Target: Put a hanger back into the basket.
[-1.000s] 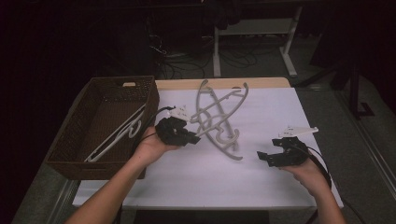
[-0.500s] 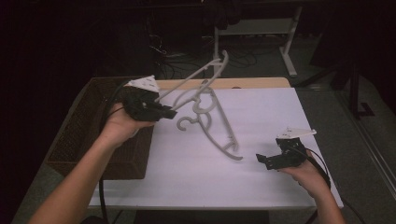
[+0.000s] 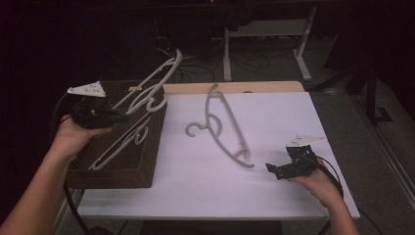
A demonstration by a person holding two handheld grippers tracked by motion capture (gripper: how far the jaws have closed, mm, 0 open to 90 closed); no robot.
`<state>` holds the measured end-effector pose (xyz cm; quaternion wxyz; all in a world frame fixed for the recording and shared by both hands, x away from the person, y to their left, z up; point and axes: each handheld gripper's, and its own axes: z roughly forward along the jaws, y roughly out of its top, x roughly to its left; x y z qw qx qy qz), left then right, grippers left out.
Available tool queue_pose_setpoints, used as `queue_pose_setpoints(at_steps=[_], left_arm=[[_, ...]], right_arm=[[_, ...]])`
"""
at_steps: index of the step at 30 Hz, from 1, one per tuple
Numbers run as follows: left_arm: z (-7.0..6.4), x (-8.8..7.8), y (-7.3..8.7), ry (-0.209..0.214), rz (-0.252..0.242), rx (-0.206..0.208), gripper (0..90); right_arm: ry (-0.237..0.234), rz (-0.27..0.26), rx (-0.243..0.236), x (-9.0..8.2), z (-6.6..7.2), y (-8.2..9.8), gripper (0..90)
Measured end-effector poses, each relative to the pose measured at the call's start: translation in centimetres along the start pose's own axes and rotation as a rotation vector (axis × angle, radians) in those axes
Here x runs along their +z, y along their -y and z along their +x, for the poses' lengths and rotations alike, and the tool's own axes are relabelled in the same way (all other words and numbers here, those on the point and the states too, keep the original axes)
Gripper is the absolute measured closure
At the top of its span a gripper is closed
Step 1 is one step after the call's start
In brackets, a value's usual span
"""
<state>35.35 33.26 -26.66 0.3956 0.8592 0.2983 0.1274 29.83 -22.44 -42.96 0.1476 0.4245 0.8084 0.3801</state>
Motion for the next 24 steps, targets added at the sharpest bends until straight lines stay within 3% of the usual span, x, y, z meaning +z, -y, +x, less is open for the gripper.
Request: queue_pose_setpoints(at_steps=[10, 24], left_arm=[[2.8, -1.0, 6.1, -0.014, 0.038, -0.073, 81.2], [4.3, -0.6, 9.3, -0.016, 0.122, -0.144, 81.1]], right_arm=[[0.007, 0.006, 0.0, 0.2, -0.2, 0.2, 0.0], [0.01, 0.016, 0.002, 0.5, -0.2, 0.2, 0.0]])
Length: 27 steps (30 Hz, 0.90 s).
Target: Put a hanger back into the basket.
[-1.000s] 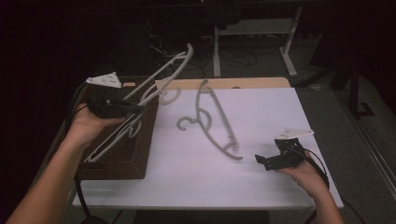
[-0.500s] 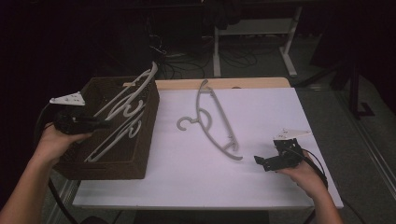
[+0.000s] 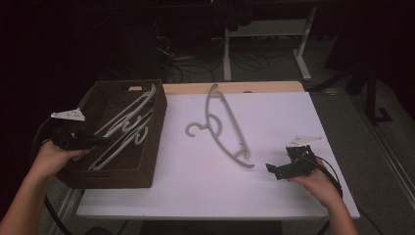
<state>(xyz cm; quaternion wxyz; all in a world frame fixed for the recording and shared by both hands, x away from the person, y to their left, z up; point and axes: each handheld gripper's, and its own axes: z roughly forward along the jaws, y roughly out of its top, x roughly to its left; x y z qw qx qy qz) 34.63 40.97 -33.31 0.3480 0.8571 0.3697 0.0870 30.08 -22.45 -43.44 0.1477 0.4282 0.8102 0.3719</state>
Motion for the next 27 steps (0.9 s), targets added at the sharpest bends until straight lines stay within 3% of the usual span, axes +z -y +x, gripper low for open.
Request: queue_pose_setpoints(at_steps=[7, 13, 15, 18, 21, 27], left_arm=[[1.0, 1.5, 0.3, 0.005, 0.07, -0.022, 81.1], [1.2, 2.5, 0.1, -0.019, 0.128, -0.012, 80.7], [1.3, 2.4, 0.0, -0.054, 0.109, -0.025, 60.6], [1.6, 2.0, 0.0, -0.079, 0.076, -0.049, 46.6], [1.4, 1.6, -0.3, -0.07, 0.024, -0.071, 38.2], [0.2, 1.1, -1.4, -0.029, -0.068, -0.053, 29.0]], right_arm=[[-0.001, 0.001, 0.0, 0.0, 0.0, -0.1, 0.0], [-0.001, -0.001, 0.002, 0.0, -0.1, 0.0, 0.0], [-0.001, -0.003, 0.002, -0.1, -0.1, 0.0, 0.0], [0.0, -0.003, 0.002, -0.2, -0.1, 0.0, 0.0], [-0.001, -0.007, 0.007, -0.2, -0.2, -0.1, 0.0], [0.0, -0.011, 0.01, -0.3, -0.3, -0.1, 0.0]])
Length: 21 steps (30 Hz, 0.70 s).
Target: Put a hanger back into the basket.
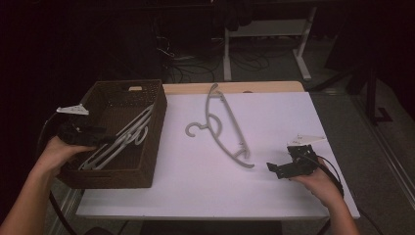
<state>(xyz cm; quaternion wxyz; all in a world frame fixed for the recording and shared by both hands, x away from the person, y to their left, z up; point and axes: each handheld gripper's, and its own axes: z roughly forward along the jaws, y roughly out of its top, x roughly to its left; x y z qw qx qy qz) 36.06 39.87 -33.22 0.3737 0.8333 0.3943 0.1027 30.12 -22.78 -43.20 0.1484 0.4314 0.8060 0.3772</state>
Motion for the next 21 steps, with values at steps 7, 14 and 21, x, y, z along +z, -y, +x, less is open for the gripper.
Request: queue_pose_setpoints(at_steps=[7, 14, 21], left_arm=[[-2.8, 0.6, -2.0, 0.052, -0.075, 0.038, 22.5], [-6.5, 2.1, -4.5, 0.12, -0.131, 0.093, 21.6], [-10.6, 4.7, -7.1, 0.193, -0.16, 0.144, 28.6]], right_arm=[[-0.003, 0.002, -0.009, 0.1, 0.2, -0.1, 0.0], [-0.019, 0.001, -0.011, 0.2, 0.4, -0.2, 0.0], [-0.024, 0.007, -0.014, 0.4, 0.5, -0.2, 0.0]])
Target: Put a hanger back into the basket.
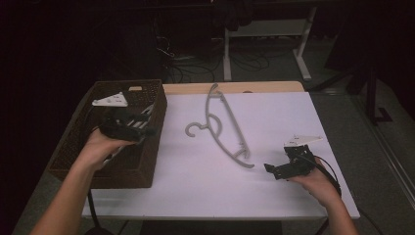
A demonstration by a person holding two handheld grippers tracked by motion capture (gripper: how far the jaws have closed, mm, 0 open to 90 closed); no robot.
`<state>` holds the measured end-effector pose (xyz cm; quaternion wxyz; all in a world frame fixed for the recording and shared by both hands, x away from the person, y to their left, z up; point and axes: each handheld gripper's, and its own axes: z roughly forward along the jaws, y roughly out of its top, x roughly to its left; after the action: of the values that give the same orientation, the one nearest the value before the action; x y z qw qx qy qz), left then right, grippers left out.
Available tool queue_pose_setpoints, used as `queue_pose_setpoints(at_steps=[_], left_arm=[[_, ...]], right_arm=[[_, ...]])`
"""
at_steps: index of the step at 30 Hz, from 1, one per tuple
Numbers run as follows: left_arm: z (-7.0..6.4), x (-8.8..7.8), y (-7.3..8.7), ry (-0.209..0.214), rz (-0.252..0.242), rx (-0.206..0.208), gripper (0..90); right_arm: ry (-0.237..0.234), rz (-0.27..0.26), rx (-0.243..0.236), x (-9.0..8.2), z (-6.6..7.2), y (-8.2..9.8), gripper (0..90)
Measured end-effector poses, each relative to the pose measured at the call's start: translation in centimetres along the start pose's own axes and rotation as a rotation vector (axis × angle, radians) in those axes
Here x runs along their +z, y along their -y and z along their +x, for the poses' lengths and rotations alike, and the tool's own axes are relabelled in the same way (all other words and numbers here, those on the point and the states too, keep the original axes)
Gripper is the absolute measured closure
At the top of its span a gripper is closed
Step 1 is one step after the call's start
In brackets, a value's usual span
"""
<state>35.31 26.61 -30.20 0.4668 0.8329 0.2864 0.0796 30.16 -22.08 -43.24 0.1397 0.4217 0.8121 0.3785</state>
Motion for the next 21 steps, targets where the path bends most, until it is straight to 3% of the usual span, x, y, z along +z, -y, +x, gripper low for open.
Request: queue_pose_setpoints(at_steps=[6, 13, 18, 21], left_arm=[[-2.2, 3.7, -1.5, 0.033, 0.011, 0.025, 45.9], [-4.2, 8.5, -2.1, 0.045, 0.086, 0.038, 73.0], [-4.3, 12.1, -1.9, 0.03, 0.121, 0.034, 89.0], [-3.8, 14.3, -1.7, 0.009, 0.14, 0.032, 89.4]], right_arm=[[-0.005, -0.001, -0.005, 0.1, -0.1, 0.1, 0.0], [-0.007, 0.001, -0.004, 0.1, 0.0, 0.1, 0.0], [-0.009, 0.002, -0.003, 0.1, 0.0, 0.1, 0.0], [-0.01, 0.004, -0.003, 0.1, 0.0, 0.1, 0.0]])
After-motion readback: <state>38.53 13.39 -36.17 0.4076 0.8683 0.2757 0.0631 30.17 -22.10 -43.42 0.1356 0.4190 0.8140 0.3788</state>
